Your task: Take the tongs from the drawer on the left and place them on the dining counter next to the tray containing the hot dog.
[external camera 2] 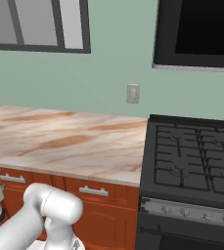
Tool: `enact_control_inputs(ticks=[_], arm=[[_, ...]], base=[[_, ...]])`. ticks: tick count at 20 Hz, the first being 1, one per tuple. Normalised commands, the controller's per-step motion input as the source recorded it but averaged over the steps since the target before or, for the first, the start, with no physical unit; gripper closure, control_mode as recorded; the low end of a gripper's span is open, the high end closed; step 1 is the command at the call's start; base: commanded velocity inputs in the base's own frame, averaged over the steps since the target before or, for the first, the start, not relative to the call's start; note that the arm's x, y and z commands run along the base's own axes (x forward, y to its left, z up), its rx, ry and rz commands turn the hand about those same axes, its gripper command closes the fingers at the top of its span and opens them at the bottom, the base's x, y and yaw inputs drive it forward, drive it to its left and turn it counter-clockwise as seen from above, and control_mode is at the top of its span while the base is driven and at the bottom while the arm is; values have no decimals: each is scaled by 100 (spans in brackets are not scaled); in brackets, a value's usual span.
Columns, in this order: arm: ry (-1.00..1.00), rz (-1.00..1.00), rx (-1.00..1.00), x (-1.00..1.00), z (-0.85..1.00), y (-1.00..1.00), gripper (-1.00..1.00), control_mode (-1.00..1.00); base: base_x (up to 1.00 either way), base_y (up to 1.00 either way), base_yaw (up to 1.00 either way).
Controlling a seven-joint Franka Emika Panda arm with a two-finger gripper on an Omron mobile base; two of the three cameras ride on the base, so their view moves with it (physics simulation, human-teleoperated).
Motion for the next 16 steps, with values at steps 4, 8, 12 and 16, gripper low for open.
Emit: enact_control_inputs(ticks=[4,8,12,16], arm=[[0,0,0,3,-27,9,-100,-100],[0,0,0,8,-27,8,-100,-100],[0,0,0,16,-23,2,-100,-100],[0,0,2,32,-13,0,-100,-100]], base=[[0,0,0],[0,0,0],[0,0,0],[0,0,0]])
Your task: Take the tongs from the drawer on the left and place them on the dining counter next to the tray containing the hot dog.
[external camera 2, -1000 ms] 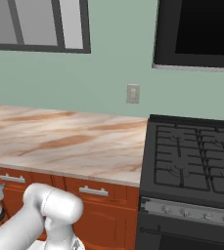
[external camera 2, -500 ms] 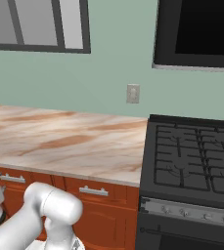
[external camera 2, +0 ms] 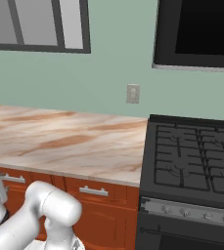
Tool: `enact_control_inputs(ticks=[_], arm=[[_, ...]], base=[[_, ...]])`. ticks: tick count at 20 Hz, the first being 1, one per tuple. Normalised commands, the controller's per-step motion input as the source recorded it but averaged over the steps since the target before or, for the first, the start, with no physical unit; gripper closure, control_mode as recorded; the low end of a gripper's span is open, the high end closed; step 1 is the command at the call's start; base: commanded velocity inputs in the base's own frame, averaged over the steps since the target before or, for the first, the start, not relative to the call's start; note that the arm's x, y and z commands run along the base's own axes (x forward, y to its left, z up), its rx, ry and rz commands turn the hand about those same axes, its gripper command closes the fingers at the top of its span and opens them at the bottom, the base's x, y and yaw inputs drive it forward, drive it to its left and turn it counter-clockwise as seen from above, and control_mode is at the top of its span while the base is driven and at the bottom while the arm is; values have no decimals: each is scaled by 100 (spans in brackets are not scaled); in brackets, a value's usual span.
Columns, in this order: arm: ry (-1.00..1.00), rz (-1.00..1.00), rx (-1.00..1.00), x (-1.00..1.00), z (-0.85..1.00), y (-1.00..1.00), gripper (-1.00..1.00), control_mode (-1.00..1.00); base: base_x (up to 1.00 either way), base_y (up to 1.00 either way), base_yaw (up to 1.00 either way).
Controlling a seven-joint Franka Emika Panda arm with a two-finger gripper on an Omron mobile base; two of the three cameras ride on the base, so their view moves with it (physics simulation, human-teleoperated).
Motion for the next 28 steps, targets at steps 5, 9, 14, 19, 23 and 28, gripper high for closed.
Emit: enact_control_inputs(ticks=[5,9,14,19,23,28], arm=[[0,0,4,34,-13,0,-100,-100],[0,0,1,14,-16,6,-100,-100],[0,0,0,3,-15,15,-100,-100],[1,0,0,8,-22,14,-100,-100],[0,0,0,16,-17,7,-100,-100],[0,0,0,19,-8,0,-100,-100]], base=[[0,0,0],[0,0,0],[0,0,0],[0,0,0],[0,0,0],[0,0,0]])
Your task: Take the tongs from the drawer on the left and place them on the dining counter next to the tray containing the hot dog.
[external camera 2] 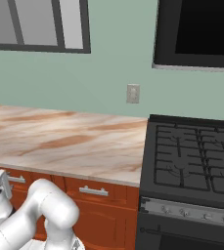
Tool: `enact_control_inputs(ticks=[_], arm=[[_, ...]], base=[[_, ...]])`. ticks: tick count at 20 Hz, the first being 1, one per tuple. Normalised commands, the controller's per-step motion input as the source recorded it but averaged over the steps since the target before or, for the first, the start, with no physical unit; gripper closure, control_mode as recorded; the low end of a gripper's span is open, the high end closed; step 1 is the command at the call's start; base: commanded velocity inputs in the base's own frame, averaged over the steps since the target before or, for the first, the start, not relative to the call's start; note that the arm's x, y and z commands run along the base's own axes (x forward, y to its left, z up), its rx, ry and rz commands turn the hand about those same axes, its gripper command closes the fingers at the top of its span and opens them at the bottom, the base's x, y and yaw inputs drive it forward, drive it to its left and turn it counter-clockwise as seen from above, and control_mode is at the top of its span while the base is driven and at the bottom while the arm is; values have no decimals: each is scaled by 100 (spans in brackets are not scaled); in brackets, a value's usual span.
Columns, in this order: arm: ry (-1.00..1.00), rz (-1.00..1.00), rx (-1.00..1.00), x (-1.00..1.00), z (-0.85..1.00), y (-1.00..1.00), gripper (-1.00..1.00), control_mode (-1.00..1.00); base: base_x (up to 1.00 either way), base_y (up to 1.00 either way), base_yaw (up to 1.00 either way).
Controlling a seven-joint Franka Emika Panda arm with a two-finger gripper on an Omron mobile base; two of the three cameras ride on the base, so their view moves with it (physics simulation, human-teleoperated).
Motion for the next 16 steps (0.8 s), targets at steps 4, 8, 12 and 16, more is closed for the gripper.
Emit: enact_control_inputs(ticks=[4,8,12,16], arm=[[0,0,0,23,-8,0,-100,-100],[0,0,0,16,-11,0,-100,-100],[0,0,0,14,-7,0,-100,-100],[0,0,0,3,0,0,-100,-100]], base=[[0,0,0],[0,0,0],[0,0,0],[0,0,0]])
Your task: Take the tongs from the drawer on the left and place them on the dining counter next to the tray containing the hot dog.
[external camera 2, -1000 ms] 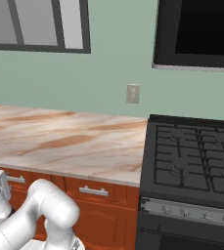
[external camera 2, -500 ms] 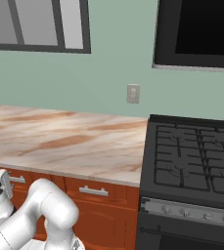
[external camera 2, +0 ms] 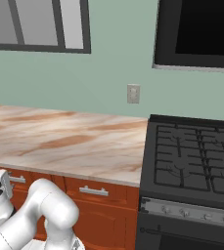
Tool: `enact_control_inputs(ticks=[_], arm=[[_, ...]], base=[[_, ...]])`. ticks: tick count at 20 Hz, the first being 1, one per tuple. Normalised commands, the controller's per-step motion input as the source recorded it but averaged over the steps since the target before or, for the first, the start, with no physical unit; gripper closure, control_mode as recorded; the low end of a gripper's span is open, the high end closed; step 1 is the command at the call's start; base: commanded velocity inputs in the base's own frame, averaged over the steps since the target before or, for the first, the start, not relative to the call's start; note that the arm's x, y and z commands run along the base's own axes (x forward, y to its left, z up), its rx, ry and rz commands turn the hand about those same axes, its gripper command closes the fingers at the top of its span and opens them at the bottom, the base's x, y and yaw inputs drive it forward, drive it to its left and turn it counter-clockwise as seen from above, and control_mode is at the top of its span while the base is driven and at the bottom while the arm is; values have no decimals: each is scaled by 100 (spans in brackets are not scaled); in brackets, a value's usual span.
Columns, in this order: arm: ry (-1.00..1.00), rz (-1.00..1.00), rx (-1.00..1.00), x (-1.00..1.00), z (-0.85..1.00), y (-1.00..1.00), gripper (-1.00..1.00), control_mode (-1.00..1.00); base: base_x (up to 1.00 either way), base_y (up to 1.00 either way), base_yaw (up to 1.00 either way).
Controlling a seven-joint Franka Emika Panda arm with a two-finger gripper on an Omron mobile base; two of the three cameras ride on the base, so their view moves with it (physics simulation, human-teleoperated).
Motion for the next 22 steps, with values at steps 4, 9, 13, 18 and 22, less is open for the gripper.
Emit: enact_control_inputs(ticks=[4,9,13,18,22], arm=[[0,0,0,0,0,0,-100,-100],[0,0,0,0,0,0,100,-100],[0,0,0,0,0,0,100,-100],[0,0,0,0,0,0,100,-100],[0,0,0,0,0,0,100,-100]], base=[[0,0,0],[0,0,0],[0,0,0],[0,0,0],[0,0,0]])
